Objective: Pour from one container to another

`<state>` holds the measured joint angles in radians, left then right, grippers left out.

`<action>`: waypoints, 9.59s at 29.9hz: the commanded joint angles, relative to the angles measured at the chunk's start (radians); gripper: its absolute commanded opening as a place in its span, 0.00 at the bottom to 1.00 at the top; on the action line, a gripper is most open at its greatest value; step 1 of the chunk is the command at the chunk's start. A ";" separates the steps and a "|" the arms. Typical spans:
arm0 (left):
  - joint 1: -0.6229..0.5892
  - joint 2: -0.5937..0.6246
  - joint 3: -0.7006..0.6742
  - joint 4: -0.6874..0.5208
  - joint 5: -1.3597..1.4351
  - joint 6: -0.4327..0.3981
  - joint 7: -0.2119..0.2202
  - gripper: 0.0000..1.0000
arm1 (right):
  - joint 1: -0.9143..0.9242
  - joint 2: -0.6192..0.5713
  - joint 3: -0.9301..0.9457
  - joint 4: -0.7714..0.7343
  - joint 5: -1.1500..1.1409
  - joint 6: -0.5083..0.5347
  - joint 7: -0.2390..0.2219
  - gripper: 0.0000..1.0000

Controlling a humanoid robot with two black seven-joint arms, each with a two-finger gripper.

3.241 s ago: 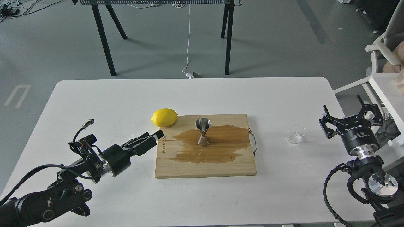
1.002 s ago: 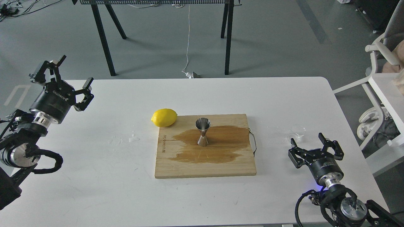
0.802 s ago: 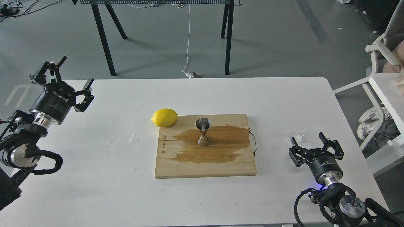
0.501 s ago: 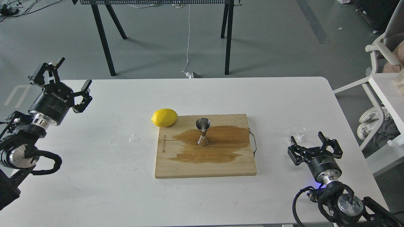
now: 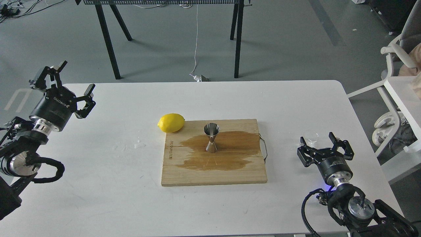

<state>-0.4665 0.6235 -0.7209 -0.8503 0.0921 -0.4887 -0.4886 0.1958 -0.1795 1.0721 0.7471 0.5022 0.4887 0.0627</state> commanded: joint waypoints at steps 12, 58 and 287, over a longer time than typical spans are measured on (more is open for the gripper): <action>-0.001 -0.001 0.000 0.001 0.000 0.000 0.000 0.98 | 0.036 0.031 0.000 -0.078 0.003 0.000 -0.008 0.99; -0.003 -0.013 0.000 0.016 0.000 0.000 0.000 0.98 | 0.063 0.046 -0.015 -0.123 -0.005 -0.033 -0.026 0.67; 0.002 -0.016 -0.002 0.071 0.000 0.000 0.000 0.99 | 0.694 -0.098 -0.784 0.537 -1.073 -0.645 -0.161 0.34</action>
<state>-0.4648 0.6075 -0.7226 -0.7792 0.0920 -0.4887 -0.4885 0.9031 -0.2766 0.2363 1.2808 -0.5749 -0.1573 -0.0983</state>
